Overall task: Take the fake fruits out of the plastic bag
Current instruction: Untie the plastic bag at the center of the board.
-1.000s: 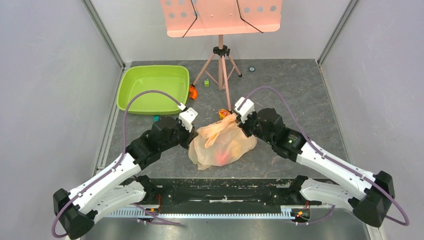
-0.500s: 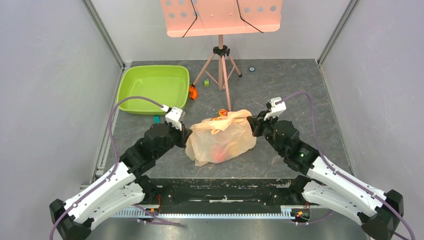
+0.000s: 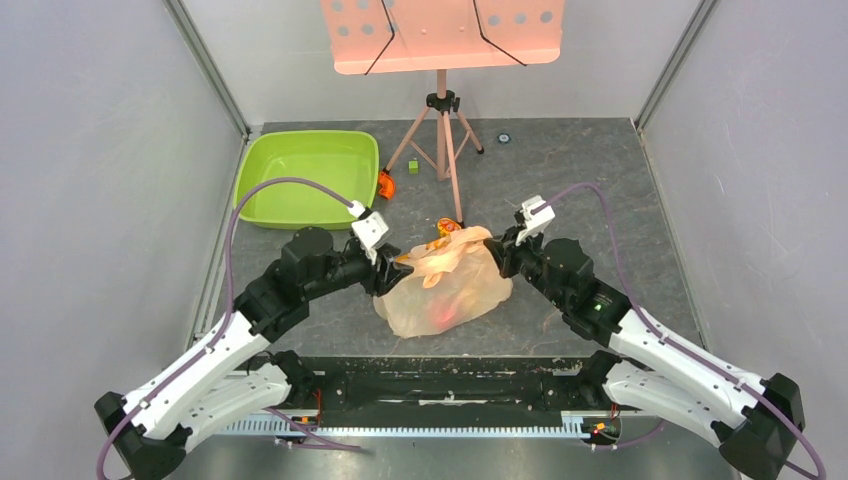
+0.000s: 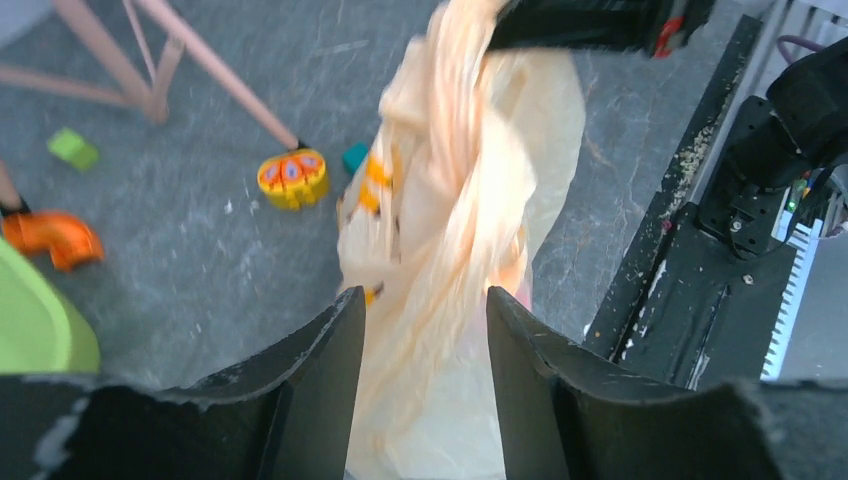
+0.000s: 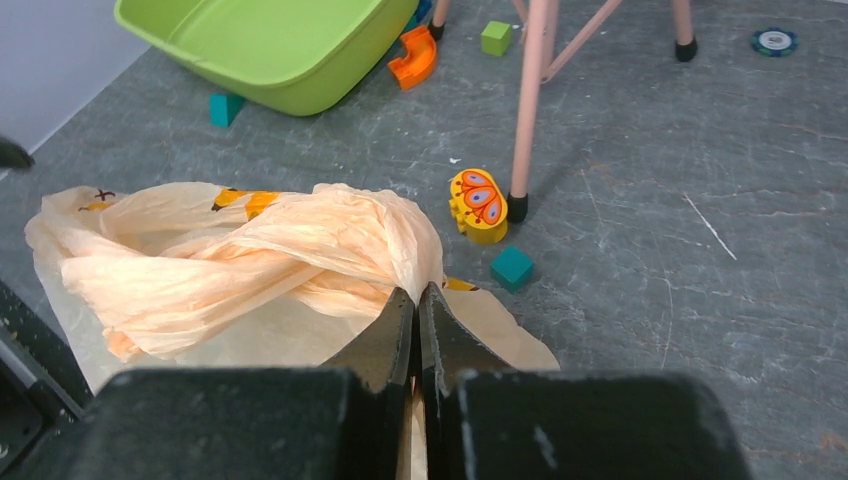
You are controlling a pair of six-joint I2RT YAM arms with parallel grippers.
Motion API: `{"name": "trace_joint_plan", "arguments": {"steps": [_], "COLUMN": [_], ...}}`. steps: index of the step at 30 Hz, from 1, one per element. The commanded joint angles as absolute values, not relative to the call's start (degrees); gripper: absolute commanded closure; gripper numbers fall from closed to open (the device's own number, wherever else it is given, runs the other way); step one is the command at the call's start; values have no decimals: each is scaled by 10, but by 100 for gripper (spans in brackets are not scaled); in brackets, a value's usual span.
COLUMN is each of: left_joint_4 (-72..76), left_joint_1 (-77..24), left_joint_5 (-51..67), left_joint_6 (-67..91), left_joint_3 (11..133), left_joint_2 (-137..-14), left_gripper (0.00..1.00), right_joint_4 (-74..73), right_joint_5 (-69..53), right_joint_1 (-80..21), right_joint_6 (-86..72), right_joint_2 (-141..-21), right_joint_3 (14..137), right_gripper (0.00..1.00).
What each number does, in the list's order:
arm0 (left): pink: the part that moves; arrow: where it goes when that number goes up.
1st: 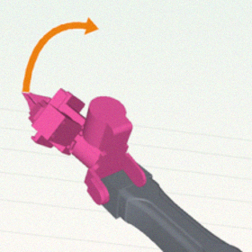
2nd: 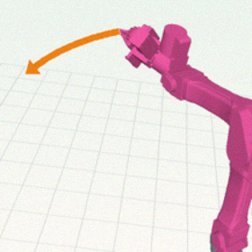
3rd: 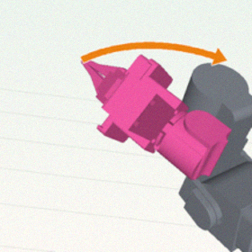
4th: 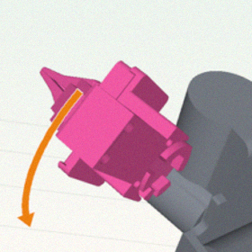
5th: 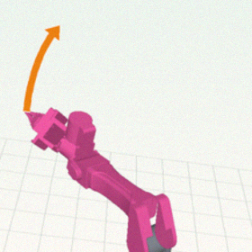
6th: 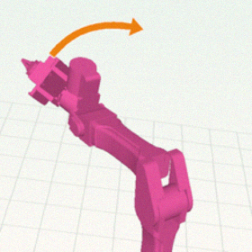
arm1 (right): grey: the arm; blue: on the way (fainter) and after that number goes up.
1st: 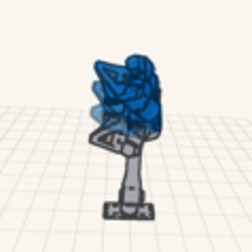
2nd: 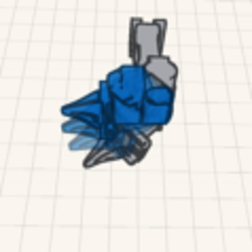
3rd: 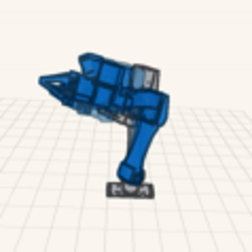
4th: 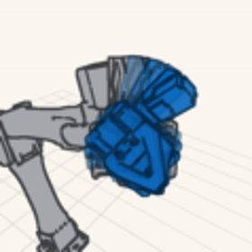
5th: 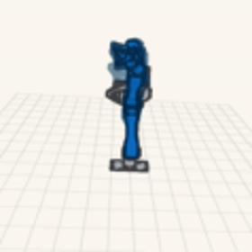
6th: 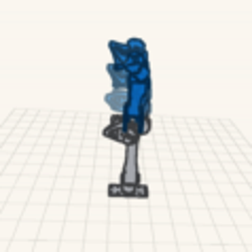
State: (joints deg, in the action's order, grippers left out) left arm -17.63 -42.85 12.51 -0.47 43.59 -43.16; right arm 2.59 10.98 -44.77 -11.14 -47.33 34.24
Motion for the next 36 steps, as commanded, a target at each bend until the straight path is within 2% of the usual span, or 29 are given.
{"name": "trace_joint_plan", "arguments": {"steps": [1, 6, 11, 20, 24, 28, 36], "left_joint_4": [-184, -197, -219, -240, -248, -255, -222], "left_joint_1": [-430, -438, -483, -556, -560, -560, -562], "left_joint_5": [210, 248, 237, 138, 87, 50, 17], "left_joint_6": [-118, -144, -161, -176, -180, -194, -217], "left_joint_3": [512, 561, 580, 583, 596, 600, 587], "left_joint_2": [-470, -524, -566, -615, -631, -637, -607], "left_gripper": [43, 41, 37, 36, 43, 44, 40], "right_joint_4": [34, 27, 23, 14, 14, 12, 12], "right_joint_5": [54, 48, 45, 40, 38, 38, 36], "right_joint_1": [-447, -447, -447, -447, -447, -447, -447], "right_joint_6": [-75, -67, -62, -56, -58, -58, -57], "right_joint_2": [-480, -476, -472, -468, -465, -462, -460], "right_joint_3": [364, 363, 362, 367, 364, 361, 358], "right_gripper": [100, 100, 100, 100, 100, 100, 100]}}
